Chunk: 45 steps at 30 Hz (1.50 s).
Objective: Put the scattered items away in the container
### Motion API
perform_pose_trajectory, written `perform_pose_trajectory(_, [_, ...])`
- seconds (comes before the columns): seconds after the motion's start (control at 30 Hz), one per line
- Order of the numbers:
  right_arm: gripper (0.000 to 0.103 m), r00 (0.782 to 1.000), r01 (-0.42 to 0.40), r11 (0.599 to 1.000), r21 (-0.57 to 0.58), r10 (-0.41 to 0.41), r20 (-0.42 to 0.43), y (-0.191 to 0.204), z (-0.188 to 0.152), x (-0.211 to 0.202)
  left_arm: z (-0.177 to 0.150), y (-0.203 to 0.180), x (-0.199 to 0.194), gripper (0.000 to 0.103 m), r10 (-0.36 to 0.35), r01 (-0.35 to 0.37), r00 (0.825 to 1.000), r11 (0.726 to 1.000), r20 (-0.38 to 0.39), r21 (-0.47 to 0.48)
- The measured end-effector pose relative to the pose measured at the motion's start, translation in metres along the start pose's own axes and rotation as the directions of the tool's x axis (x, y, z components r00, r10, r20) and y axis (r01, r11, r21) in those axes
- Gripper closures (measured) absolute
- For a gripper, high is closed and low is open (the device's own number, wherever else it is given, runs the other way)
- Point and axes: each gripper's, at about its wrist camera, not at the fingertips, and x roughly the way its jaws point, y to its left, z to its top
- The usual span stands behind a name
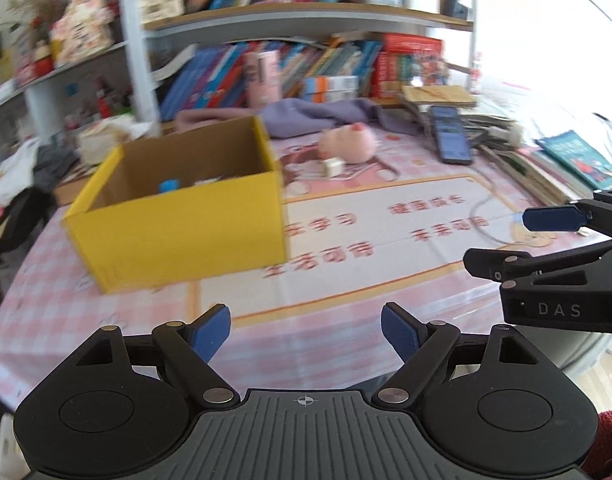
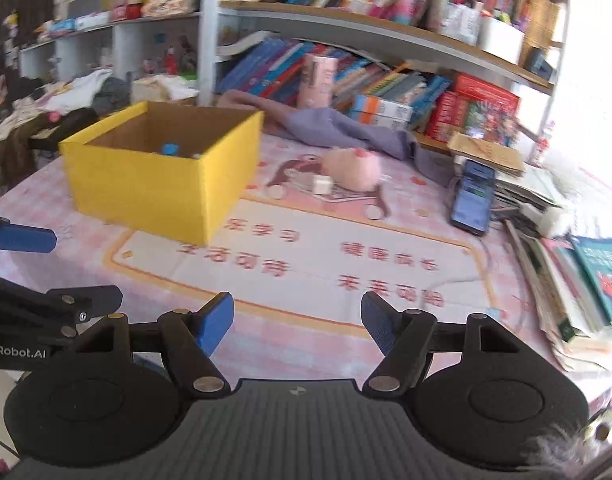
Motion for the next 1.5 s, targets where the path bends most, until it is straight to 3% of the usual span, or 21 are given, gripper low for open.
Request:
perform_pose_trajectory(0.3, [0.035,0.997,0.067,0.997,0.025,-0.066,-0.041,-0.031,-0.007,0.003,0.015,-0.032,0.025,0.018,-0.101,0.101,0.995,0.993,-0.007,0.061])
perform_pose_trajectory(0.5, [0.035,0.994,0.09,0.995,0.049,-0.087,-0.072,-0.049,-0.008,0.013,0.022,-0.042,0.042,0.018,-0.127,0.129,0.991,0.989,-0.027,0.078])
perform_pose_trajectory(1.1, [0.036,0.989,0.122,0.988,0.098,-0.113,-0.091,-0.107,0.018,0.07,0.072,-0.06,0.114,0.018,-0.136,0.138,0.99,0.989,-0.041,0.059])
perform_pose_trajectory(1.5, [0.036,0.993,0.008,0.999,0.049,-0.002,-0.119,-0.146,0.053,0.136,0.103,-0.068,0.163,0.018,-0.05,0.05,0.995,0.999,-0.087,0.001])
